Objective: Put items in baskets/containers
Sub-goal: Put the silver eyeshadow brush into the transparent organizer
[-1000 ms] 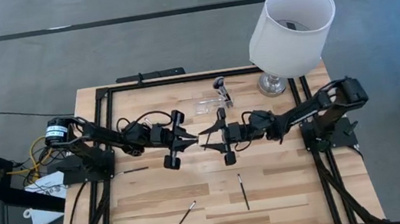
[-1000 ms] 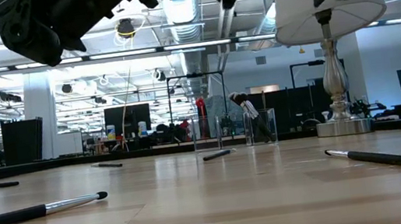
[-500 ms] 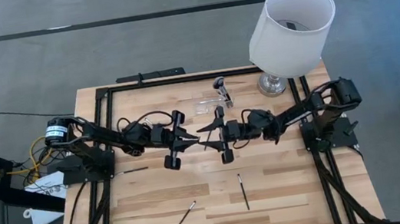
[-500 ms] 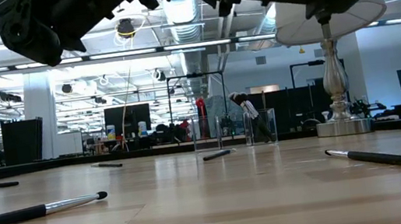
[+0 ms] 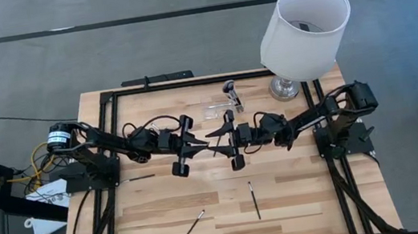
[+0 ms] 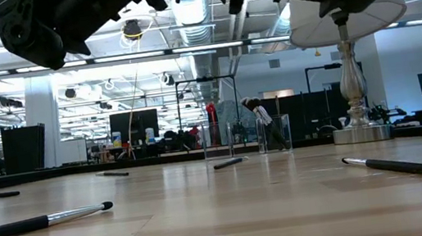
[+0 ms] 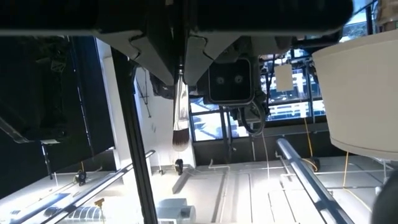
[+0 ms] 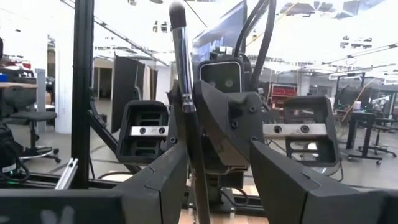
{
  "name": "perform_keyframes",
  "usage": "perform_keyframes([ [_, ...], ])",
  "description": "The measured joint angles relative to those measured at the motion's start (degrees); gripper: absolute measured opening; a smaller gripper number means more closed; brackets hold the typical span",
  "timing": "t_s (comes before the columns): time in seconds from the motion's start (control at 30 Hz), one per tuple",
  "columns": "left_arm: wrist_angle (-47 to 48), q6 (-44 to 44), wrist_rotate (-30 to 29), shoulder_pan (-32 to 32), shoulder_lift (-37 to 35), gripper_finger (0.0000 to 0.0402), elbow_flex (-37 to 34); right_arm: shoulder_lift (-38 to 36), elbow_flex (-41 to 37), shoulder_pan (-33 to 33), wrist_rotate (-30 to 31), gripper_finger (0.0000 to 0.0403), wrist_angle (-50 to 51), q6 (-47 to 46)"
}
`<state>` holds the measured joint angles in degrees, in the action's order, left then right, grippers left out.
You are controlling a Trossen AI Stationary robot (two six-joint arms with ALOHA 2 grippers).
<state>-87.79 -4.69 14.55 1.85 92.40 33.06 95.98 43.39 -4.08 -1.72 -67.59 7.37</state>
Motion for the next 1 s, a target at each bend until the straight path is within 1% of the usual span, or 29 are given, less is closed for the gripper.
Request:
perform_keyframes([
  [0.17, 0.3, 0.0, 0.0, 0.0, 0.0, 0.0021, 0.0, 0.0, 1.7, 0.0, 0.0, 0.0163, 4.1, 0.0],
  [0.43, 0.3, 0.0, 0.0, 0.0, 0.0, 0.0021, 0.0, 0.0, 2.1, 0.0, 0.1, 0.0159, 5.1, 0.1],
  [0.5, 0.3, 0.0, 0.0, 0.0, 0.0, 0.0021, 0.0, 0.0, 2.1, 0.0, 0.1, 0.0147, 5.1, 0.1],
  [0.57, 0.4, 0.0, -0.1, 0.0, 0.0, 0.0021, 0.0, 0.0, 2.1, 0.0, 0.1, 0.0126, 5.1, 0.2],
  [0.63, 0.8, 0.0, -0.7, 0.0, 0.0, 0.0021, 0.0, 0.0, 2.1, 0.0, 0.1, 0.0095, 5.0, 0.6],
  [0.77, 2.4, 0.2, -4.5, -0.1, 0.0, 0.0021, 0.0, 0.0, 2.1, 0.0, 0.2, 0.0024, 4.7, 1.5],
  [0.8, 2.5, 0.2, -4.8, -0.3, -0.1, 0.0021, 0.0, 0.0, 2.1, 0.0, 0.3, 0.0016, 4.6, 2.0],
  [0.9, 2.9, 0.6, -4.4, -0.6, -0.2, 0.0027, 0.0, 0.0, 2.1, 0.2, 0.7, 0.0023, 4.8, 2.0],
  [1.0, 3.9, 0.6, -2.0, -0.7, -0.6, 0.0044, 0.0, 0.0, 2.1, 0.6, 1.2, 0.0028, 6.0, 1.7],
])
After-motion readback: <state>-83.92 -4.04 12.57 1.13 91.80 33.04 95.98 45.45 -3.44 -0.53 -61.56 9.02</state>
